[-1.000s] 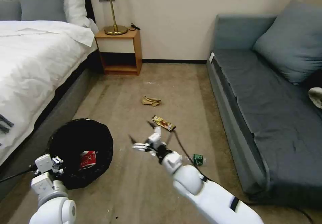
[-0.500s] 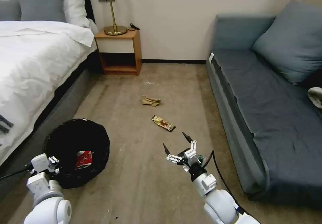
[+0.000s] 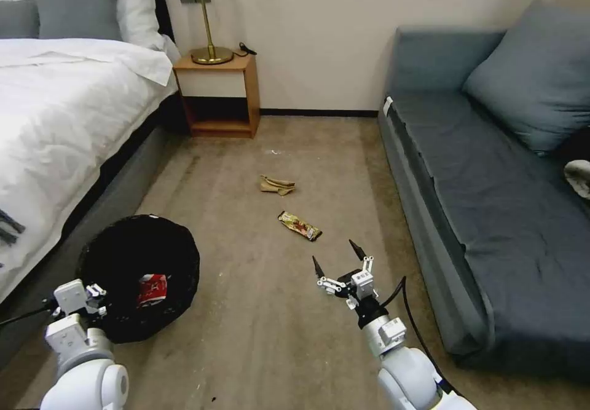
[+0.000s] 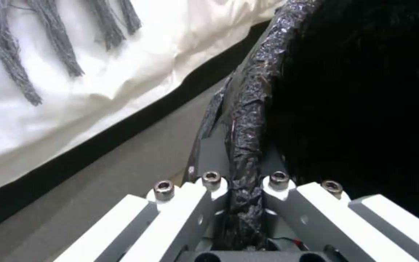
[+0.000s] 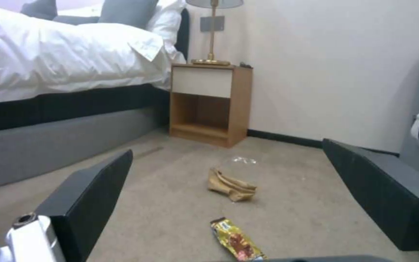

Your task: Pick up the trash bin, then pick up the garbage on the floor and place it into the trash bin.

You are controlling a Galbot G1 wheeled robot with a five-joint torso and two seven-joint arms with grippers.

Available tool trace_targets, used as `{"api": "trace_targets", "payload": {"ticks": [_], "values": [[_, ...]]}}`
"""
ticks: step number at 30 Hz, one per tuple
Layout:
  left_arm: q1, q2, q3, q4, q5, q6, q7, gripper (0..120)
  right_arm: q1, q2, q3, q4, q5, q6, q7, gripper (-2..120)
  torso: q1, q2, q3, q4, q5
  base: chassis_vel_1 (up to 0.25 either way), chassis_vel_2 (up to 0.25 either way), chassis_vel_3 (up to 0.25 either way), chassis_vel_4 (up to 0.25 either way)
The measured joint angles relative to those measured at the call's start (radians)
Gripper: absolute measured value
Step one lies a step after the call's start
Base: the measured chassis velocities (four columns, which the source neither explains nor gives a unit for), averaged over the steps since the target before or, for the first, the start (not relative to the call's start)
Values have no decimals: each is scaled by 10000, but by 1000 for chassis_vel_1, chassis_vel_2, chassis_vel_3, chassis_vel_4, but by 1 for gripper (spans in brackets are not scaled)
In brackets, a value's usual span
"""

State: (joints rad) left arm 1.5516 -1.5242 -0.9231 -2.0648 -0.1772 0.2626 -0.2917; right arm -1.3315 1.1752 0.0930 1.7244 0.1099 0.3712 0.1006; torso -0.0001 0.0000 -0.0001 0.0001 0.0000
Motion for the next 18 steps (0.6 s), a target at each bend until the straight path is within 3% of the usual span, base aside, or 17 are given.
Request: {"api": "trace_targets", "payload": {"ticks": [18], "values": [[9,-56,33,4,0,-48,7,3,190,-31,-176,-263,3,8,-215,100,1,-1,1,-1,0,-76,75,74,-71]]}}
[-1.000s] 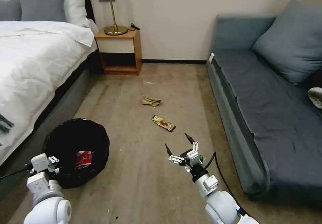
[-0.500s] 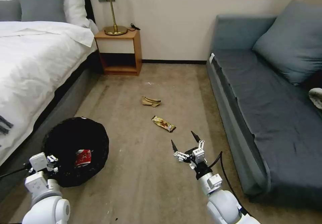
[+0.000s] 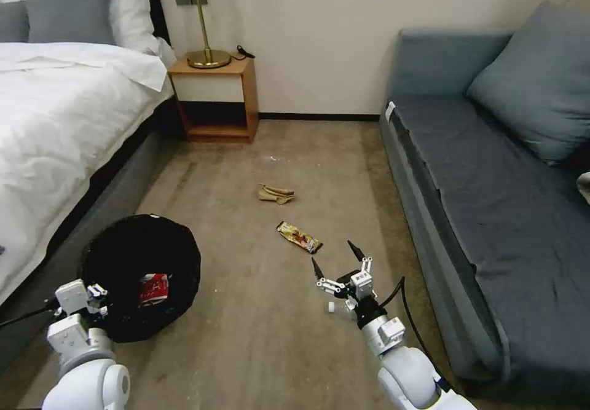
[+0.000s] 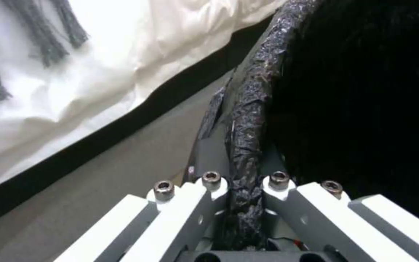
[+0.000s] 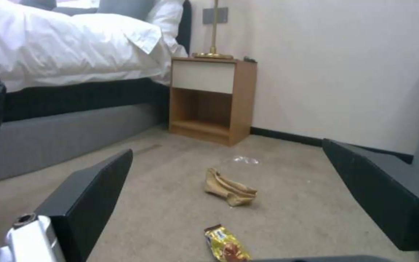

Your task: Pick up the trash bin, then pick up the garbage on the floor and place it into the trash bin.

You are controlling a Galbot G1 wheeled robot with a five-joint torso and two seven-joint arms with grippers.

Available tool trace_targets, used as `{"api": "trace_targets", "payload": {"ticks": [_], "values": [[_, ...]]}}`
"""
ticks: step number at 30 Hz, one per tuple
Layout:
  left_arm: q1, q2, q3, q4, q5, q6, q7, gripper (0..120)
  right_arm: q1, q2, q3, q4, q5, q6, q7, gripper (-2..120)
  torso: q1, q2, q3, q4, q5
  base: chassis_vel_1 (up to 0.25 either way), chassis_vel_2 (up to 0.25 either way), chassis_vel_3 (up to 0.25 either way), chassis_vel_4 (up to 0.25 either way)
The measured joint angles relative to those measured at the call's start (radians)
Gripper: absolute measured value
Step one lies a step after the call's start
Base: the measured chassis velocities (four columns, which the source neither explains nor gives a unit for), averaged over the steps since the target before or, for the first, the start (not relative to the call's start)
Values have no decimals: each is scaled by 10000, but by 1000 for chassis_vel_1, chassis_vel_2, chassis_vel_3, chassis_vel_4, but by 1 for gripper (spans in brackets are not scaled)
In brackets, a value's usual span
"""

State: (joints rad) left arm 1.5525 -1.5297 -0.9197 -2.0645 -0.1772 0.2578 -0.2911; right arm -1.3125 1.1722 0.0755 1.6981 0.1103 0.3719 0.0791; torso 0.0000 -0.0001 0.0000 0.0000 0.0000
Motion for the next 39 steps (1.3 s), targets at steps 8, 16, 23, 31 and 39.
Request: {"api": "trace_targets", "payload": {"ticks": [8,16,23,31,39], "values": [[-14,4,-11,2,-4,-6,4,3,57,-27,-58,-62,-22,-56,-54,100,0,0,0,0,0,-58,63,68,-60],[10,-15,-19,3,-22,-6,7,3,72,-63,-83,-91,-23,-95,-112,100,0,0,0,1,-1,-57,72,61,-79],[11,-20,-23,0,-22,-24,8,3,128,-140,-177,-121,-35,-203,-86,100,0,0,0,0,0,-57,48,64,-63],[43,20,-38,-1,-38,-68,8,3,392,-750,-417,-220,-434,-1399,-92,100,0,0,0,0,1,-27,25,32,-29],[26,77,-23,20,-49,-78,8,3,1354,-3201,-1288,30,-745,-6576,-2139,100,0,0,-1,-1,-1,0,0,0,0]]}}
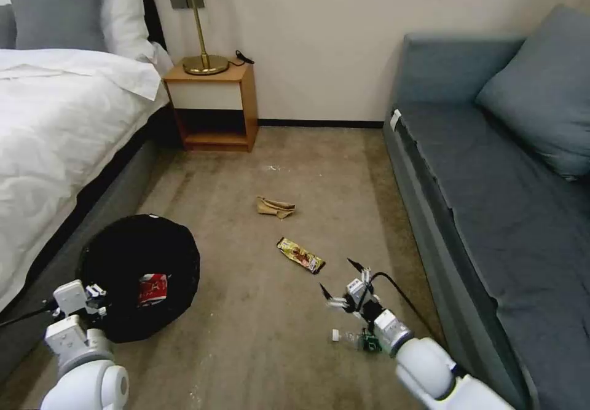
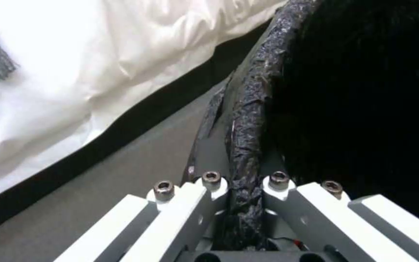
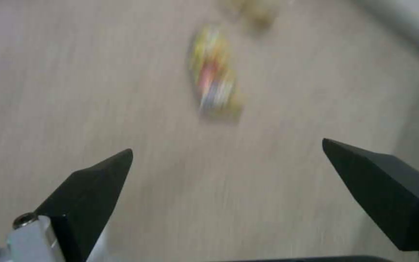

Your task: Pick up the trash bin, then pick up the garbage on the floor and place it into the trash bin.

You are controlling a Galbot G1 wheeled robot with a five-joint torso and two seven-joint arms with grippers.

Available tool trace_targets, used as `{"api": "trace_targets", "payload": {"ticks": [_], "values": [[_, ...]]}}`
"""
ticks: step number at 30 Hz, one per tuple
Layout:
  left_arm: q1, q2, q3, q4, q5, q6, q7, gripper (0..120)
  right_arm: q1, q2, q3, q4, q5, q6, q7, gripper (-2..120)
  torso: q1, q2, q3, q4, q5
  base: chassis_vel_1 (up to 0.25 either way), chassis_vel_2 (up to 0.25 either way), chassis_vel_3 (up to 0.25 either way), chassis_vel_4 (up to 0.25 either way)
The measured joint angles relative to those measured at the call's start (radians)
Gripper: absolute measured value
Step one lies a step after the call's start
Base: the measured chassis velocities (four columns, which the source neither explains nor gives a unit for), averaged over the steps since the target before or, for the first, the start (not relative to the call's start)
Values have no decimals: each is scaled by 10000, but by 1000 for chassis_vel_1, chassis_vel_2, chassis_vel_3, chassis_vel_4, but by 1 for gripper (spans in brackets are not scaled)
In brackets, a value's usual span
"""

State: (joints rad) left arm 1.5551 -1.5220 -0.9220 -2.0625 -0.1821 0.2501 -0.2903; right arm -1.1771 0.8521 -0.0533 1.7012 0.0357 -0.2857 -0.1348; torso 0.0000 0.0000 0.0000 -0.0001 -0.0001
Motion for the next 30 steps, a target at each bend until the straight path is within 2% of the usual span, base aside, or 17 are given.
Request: {"api": "trace_targets", "payload": {"ticks": [3,6,21,24,27,30], "values": [[-14,29,6,13,-6,-1,0,3,497,-630,-222,-379,-512,-984,-1995,100,0,0,0,0,1,0,0,0,0],[-24,60,5,14,-14,0,0,3,724,-706,-427,-724,-951,-1017,-2569,100,0,0,0,0,2,0,0,0,0],[28,63,-32,-12,14,-1,-6,3,1290,285,-1372,-2512,-3077,-426,-3112,100,0,0,0,0,0,0,0,0,0],[42,25,-30,-12,40,-5,-18,3,1381,507,-1373,-2795,-3199,-339,-3112,93,0,0,1,1,1,0,0,0,0],[52,-55,21,25,108,-45,-45,3,1407,586,-1385,-2885,-3337,-236,-3199,79,0,0,0,1,0,0,0,0,0],[47,-86,38,41,138,-48,-47,3,1417,614,-1386,-2946,-3452,-148,-3243,70,0,0,1,1,-1,0,0,0,0]]}}
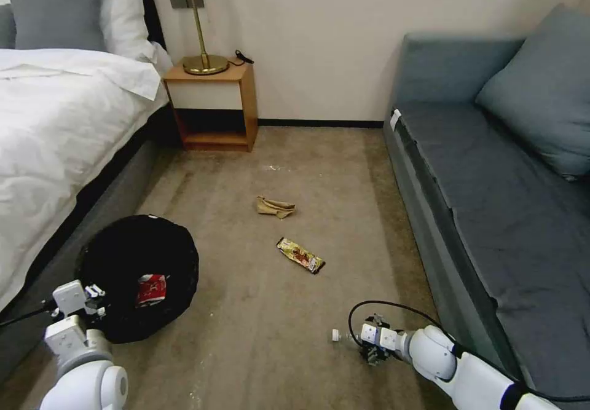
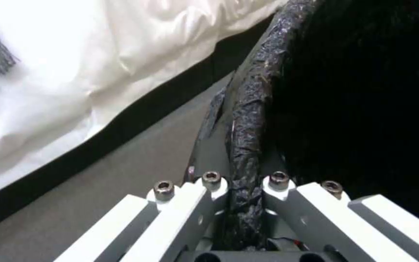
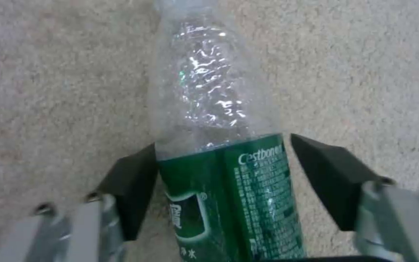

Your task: Pick up the trash bin, then pick up the garbage on the floor and place it into the trash bin.

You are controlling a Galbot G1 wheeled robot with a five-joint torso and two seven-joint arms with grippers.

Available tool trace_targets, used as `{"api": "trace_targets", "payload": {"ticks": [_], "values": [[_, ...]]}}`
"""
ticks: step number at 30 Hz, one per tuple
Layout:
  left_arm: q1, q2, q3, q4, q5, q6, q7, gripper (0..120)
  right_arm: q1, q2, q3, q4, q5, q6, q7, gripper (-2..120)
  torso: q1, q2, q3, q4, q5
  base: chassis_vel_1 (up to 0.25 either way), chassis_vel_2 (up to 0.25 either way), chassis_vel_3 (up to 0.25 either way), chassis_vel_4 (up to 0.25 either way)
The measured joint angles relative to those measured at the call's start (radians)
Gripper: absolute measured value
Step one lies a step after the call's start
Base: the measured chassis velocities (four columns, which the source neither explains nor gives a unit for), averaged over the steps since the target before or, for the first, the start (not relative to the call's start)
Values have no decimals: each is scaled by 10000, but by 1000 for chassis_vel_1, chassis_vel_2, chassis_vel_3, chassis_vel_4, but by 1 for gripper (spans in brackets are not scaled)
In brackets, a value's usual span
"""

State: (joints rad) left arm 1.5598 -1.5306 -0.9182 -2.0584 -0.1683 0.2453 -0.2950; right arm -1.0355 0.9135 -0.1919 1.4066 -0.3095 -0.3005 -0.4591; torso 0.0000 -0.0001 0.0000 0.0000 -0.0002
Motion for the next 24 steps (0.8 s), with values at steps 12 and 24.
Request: {"api": "trace_targets", "payload": {"ticks": [12,24], "values": [[39,-90,48,-16,89,-3,-7,3,-85,198,192,-176,-32,601,277,32,0,1,1,-2,5,0,0,0,0],[201,-313,260,-64,278,-32,25,3,805,1037,-346,1114,6095,3983,940,23,0,1,1,0,0,0,0,0,0]]}}
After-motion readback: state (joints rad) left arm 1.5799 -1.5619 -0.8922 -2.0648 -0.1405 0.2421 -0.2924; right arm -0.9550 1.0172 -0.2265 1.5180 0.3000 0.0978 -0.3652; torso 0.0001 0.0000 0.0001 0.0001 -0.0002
